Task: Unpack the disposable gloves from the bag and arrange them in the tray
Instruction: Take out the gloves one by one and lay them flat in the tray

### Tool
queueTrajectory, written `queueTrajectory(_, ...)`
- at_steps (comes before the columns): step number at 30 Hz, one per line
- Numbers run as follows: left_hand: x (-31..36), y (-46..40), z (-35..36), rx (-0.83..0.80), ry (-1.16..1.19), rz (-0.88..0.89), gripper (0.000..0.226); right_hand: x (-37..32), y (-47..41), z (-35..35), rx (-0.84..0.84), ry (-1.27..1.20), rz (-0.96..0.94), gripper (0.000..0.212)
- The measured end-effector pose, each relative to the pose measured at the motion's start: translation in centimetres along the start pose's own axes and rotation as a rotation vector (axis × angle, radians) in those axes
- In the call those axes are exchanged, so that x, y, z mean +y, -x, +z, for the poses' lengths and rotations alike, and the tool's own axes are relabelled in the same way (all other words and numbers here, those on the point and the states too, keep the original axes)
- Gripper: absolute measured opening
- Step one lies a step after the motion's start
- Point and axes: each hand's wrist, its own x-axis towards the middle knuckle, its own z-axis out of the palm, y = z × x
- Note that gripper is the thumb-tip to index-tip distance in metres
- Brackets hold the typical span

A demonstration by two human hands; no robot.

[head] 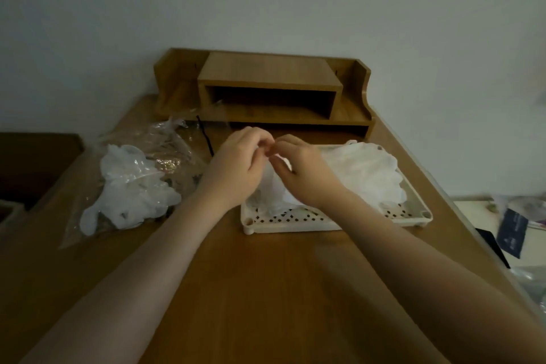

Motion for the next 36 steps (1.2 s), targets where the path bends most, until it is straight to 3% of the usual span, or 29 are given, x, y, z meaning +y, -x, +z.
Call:
queueTrajectory(2, -1.9, 0.0, -1.8, 0.12, -0.021, -0.028, 0.021, -1.4, -1.4, 2.7, -0.033, -0.019, 0.006, 0.024)
queueTrajectory(4, -3.6, 0.1, -3.3, 0.18, -0.046, -0.083, 0.023, -2.4, -3.0, 4.7, -0.112, -0.088, 0.162, 0.031)
queueTrajectory(8, -8.2, -0.3, -5.7, 0.212, -0.095, -0.376, 0.032, -4.1, -6.0, 7.0, -0.348, -0.481, 0.482, 0.046)
queueTrajectory(12, -10.0, 0.2, -5.2, -0.059, -0.026, -0.802, 0.074, -5.4, -7.5, 8.3, -0.64, -0.735, 0.628, 0.046)
queueTrajectory(14, -10.0, 0.5, -4.0, -0.105, 0.049, -0.814, 0.061, -5.6, -7.8, 9.2, -0.714, -0.776, 0.649, 0.043)
queueTrajectory(16, -10.3, 0.6, -3.1, -0.143, -0.048, -0.741, 0.027, -5.4, -8.0, 10.1, -0.726, -0.772, 0.648, 0.048)
queueTrajectory(17, -10.4, 0.6, -2.9, -0.171, -0.12, -0.72, 0.021, -5.1, -8.0, 10.4, -0.722, -0.774, 0.658, 0.055)
queueTrajectory(19, -10.5, 0.4, -2.8, -0.182, -0.184, -0.703, 0.022, -4.9, -8.2, 10.7, -0.716, -0.802, 0.66, 0.062)
queueTrajectory(22, -9.5, 0.2, -3.7, -0.02, -0.058, -0.599, 0.025, -5.3, -7.9, 10.3, -0.627, -0.842, 0.655, 0.055)
queueTrajectory(24, -8.4, -0.1, -4.6, 0.081, 0.141, -0.499, 0.025, -5.7, -7.8, 10.1, -0.465, -0.774, 0.581, 0.05)
queueTrajectory(28, -7.1, -0.1, -5.3, 0.261, 0.493, -0.419, 0.033, -5.4, -9.7, 11.5, -0.176, -0.438, 0.253, 0.022)
queueTrajectory(30, -7.7, 0.1, -5.0, 0.295, 0.526, -0.444, 0.035, -4.3, -11.3, 13.1, -0.242, -0.098, 0.189, 0.015)
queueTrajectory(32, -8.5, 0.2, -4.5, 0.31, 0.503, -0.476, 0.036, -3.5, -12.0, 14.7, -0.432, 0.179, 0.175, 0.006)
queueTrajectory(34, -8.9, 0.3, -4.1, 0.311, 0.469, -0.5, 0.034, -3.4, -11.9, 15.5, -0.522, 0.283, 0.21, 0.007)
queueTrajectory(36, -9.2, 0.4, -3.6, 0.31, 0.435, -0.521, 0.031, -3.8, -11.5, 14.8, -0.479, 0.272, 0.221, 0.013)
